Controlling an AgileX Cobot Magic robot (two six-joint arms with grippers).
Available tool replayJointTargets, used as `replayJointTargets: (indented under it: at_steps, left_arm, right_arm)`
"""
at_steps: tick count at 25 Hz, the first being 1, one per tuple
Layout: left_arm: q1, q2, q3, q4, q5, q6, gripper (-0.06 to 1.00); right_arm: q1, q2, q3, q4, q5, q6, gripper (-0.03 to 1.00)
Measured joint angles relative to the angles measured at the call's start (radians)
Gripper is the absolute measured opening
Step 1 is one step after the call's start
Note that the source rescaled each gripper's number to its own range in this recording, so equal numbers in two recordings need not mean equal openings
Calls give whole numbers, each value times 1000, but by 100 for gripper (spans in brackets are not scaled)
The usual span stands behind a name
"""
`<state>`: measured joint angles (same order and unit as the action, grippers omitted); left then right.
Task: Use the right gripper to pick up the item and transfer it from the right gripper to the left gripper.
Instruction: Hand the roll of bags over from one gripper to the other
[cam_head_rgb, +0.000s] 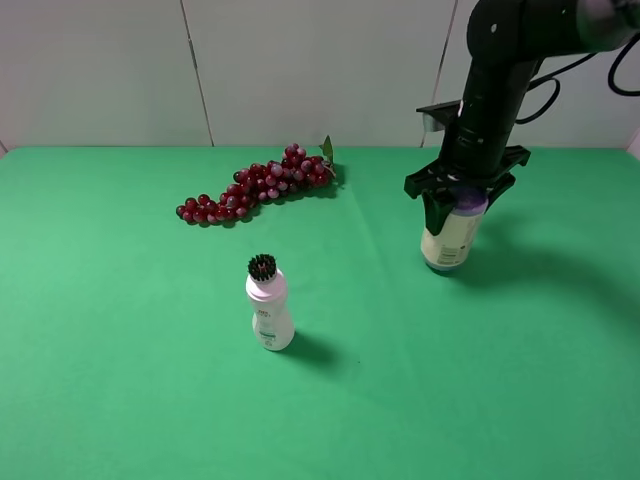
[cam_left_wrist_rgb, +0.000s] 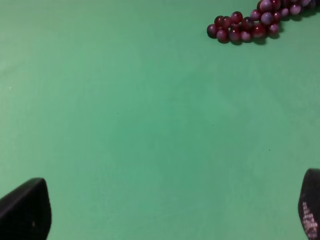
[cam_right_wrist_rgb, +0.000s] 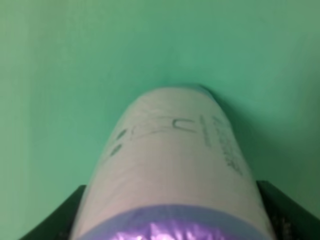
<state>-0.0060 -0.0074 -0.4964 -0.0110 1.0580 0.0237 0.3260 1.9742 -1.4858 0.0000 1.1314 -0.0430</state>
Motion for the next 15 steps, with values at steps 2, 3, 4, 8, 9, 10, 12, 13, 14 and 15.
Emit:
replayJointTargets:
  at_steps: [2,3,4,8,9,10,12,13,14,15]
  left_arm:
    - [0,0,0,0,0,0,97]
    - [0,0,0,0,0,0,97]
    - [0,0,0,0,0,0,97]
    - [0,0,0,0,0,0,97]
    - [0,0,0,0,0,0,97]
    - [0,0,0,0,0,0,97]
    - [0,0,0,0,0,0,97]
    - [0,0,0,0,0,0,97]
    - [0,0,0,0,0,0,97]
    - [0,0,0,0,0,0,97]
  right_arm:
    - [0,-23,0,8,26,0,4]
    - [0,-37,0,9,33,0,4]
    - [0,-53,0,10,36,0,4]
    - [0,-129,0,16,41,0,4]
    - [0,-147,0,18,43,0,4]
    - [0,-168,0,23,47,0,4]
    - [0,-209,0,41,54,0,4]
    - [0,-226,0,52,56,0,4]
    - [0,-246,0,61,58,0,4]
    - [0,-265,0,71,61,0,4]
